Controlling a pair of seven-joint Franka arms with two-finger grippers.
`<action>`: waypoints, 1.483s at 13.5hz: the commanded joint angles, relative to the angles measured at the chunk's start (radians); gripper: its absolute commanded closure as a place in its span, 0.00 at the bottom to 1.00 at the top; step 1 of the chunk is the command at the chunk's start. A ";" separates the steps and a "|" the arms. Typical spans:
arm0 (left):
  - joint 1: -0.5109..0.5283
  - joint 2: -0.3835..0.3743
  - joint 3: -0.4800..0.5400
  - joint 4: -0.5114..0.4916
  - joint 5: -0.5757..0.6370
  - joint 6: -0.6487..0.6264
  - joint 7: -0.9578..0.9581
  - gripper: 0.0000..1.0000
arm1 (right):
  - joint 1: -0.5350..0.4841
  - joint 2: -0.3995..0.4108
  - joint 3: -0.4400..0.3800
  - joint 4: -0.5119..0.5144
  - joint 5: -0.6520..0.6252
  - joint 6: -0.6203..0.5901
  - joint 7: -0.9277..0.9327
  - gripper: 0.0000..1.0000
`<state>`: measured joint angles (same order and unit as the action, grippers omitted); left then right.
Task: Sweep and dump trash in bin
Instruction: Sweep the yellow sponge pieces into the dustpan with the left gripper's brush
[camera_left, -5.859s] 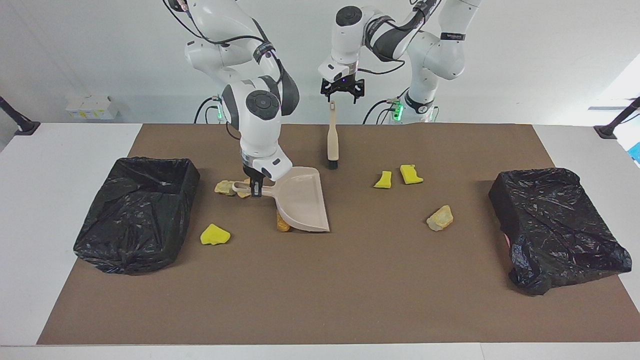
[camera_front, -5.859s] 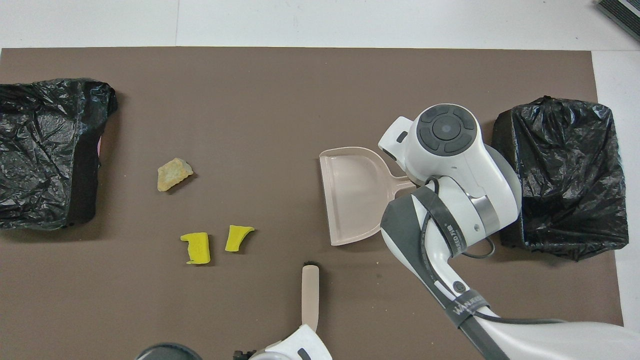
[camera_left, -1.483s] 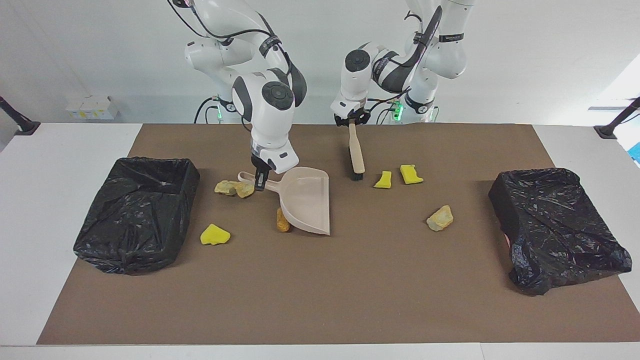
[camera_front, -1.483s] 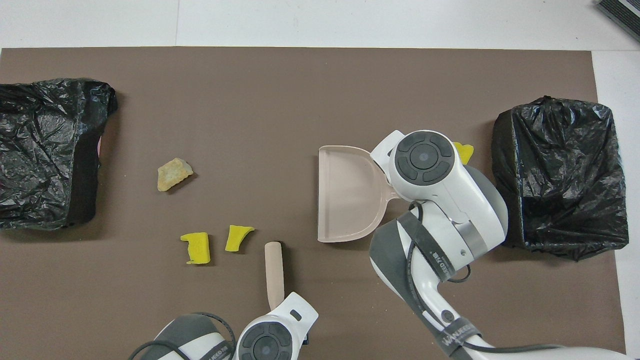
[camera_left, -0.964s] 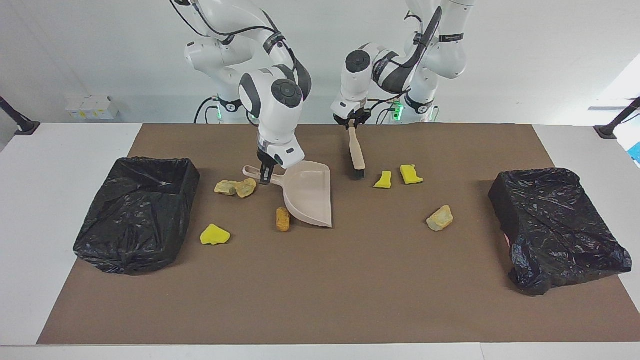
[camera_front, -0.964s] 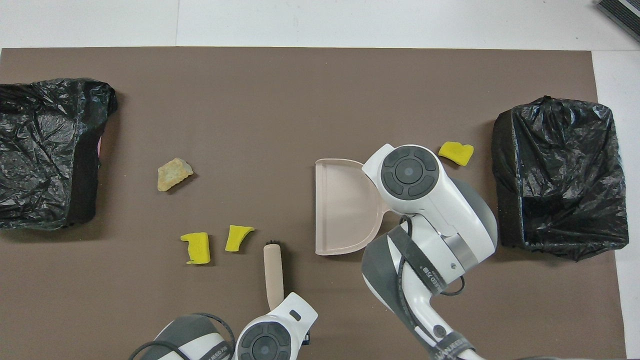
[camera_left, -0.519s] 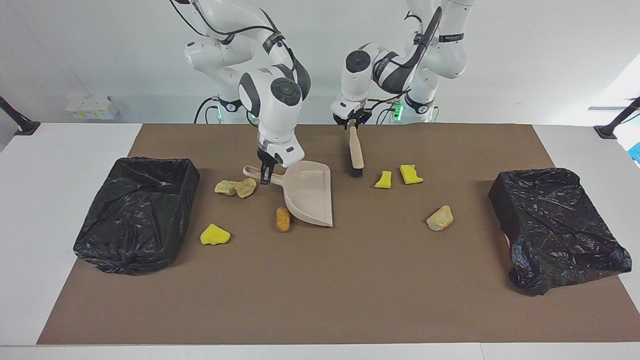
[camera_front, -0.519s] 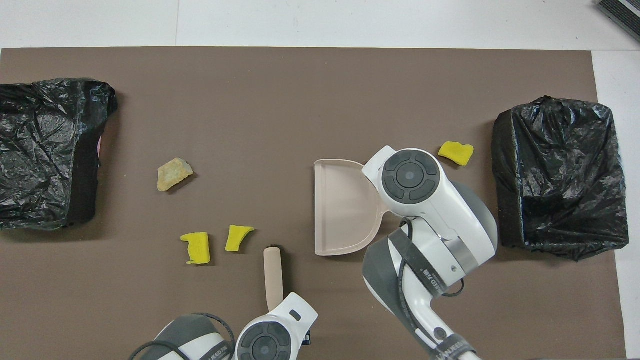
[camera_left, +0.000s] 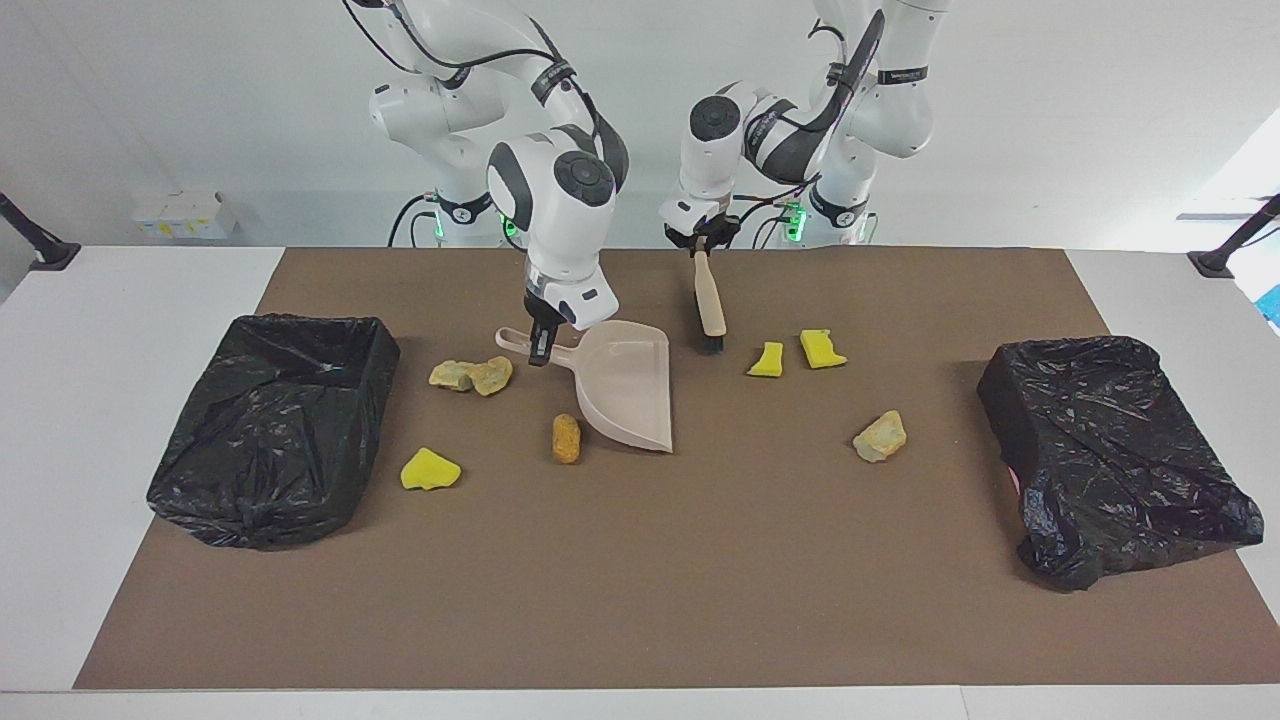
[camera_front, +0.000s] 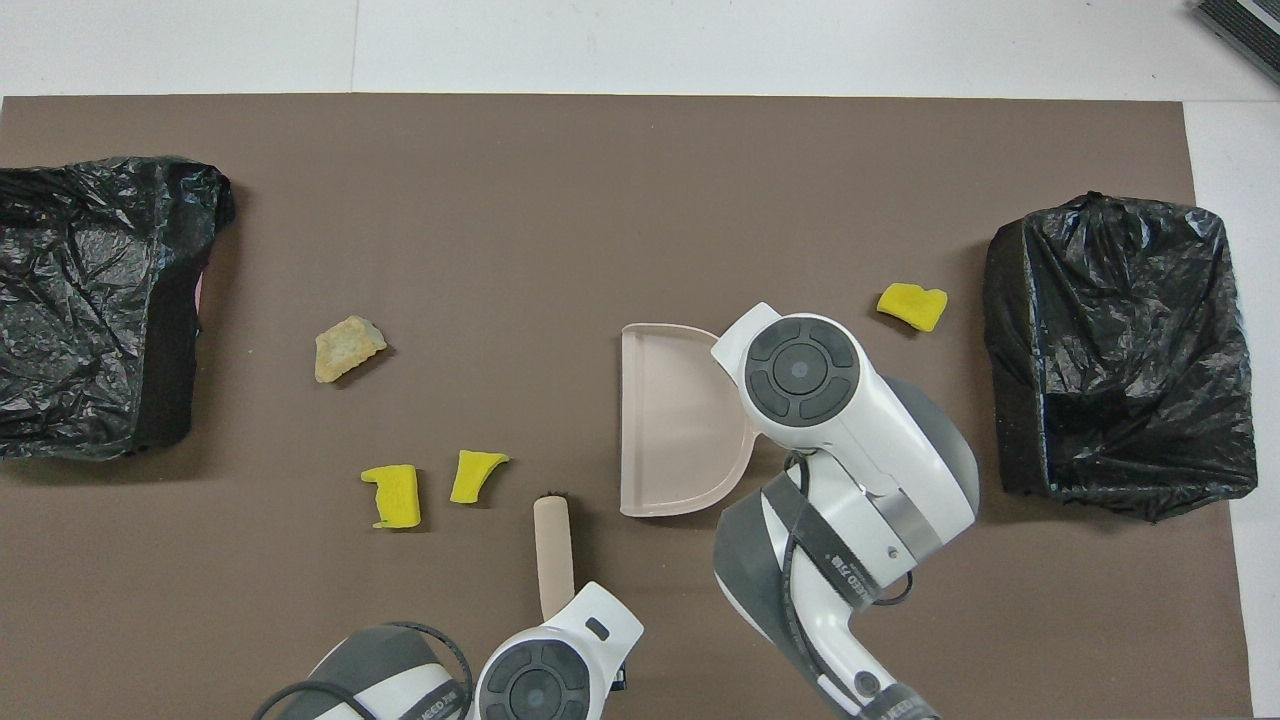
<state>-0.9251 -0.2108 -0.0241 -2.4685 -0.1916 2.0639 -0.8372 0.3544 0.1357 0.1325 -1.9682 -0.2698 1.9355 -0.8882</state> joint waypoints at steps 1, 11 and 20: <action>0.041 -0.018 0.012 0.084 -0.006 -0.128 0.000 1.00 | -0.011 -0.018 0.004 -0.040 0.014 0.019 0.005 1.00; 0.369 -0.041 0.010 0.132 0.040 -0.360 0.003 1.00 | 0.043 0.027 0.007 -0.064 0.060 0.140 -0.026 1.00; 0.511 -0.085 0.010 0.031 0.084 -0.332 0.064 1.00 | 0.061 0.048 0.006 -0.058 0.058 0.174 -0.044 1.00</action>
<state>-0.4357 -0.2508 -0.0033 -2.3870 -0.1224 1.7175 -0.7972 0.4147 0.1796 0.1346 -2.0188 -0.2323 2.0855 -0.9055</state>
